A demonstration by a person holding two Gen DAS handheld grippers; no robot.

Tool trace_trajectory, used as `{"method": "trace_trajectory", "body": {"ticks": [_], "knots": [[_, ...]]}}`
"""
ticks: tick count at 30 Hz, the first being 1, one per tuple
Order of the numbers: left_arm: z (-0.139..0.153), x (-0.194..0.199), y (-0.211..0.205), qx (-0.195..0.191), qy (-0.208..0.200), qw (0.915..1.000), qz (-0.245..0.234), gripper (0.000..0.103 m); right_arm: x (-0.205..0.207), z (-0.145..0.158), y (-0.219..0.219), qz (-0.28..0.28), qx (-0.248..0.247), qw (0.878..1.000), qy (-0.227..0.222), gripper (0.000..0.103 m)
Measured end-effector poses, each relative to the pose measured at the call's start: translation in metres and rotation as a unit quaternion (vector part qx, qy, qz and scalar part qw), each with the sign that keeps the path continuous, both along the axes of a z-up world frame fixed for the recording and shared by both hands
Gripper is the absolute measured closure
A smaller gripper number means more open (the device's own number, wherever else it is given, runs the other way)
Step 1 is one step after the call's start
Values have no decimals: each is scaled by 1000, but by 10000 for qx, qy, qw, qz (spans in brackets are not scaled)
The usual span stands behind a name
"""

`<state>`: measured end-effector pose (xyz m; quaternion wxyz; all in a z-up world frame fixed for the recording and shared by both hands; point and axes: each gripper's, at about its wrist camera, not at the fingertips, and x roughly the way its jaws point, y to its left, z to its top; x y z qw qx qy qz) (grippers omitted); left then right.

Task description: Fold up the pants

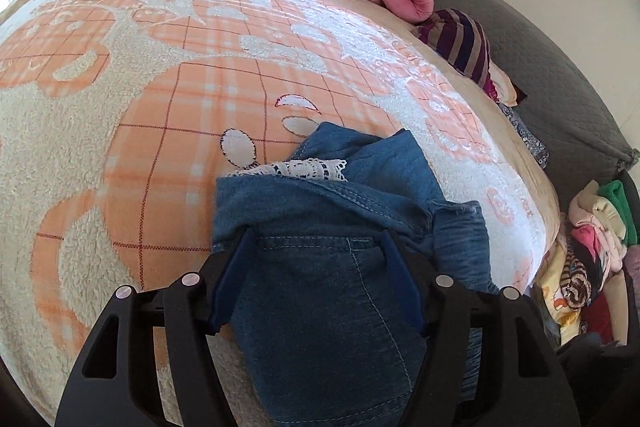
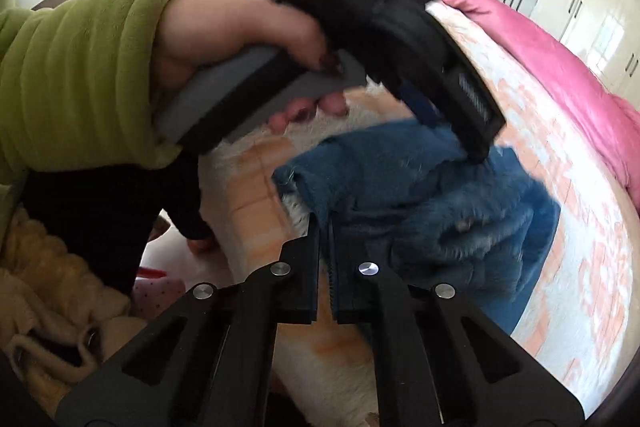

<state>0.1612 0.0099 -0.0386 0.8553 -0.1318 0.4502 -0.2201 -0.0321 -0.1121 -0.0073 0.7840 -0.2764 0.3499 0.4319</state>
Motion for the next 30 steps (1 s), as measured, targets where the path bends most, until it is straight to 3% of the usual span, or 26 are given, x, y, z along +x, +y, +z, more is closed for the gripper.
{"method": "trace_trajectory", "body": {"ticks": [5,11,18,24,30], "knots": [[2,-6,1,-9,-64,9999,86,39,11,-1,-15,-329,497,9973,440,97],[12,-19,-3,205,-216,9995,108,32,3,31,-39,-500,1154,9909,489,73],[23,-34,-4,315,-423,9985,134,31,19,60,-86,-1261,1590,9789,219,42],[32,-45,-3,435,-597,9971,167,31,45,60,-120,-2192,1787,9590,194,31],[30,-51,3,505,-580,9967,252,31,76,45,-130,-2856,1731,9422,263,28]]}}
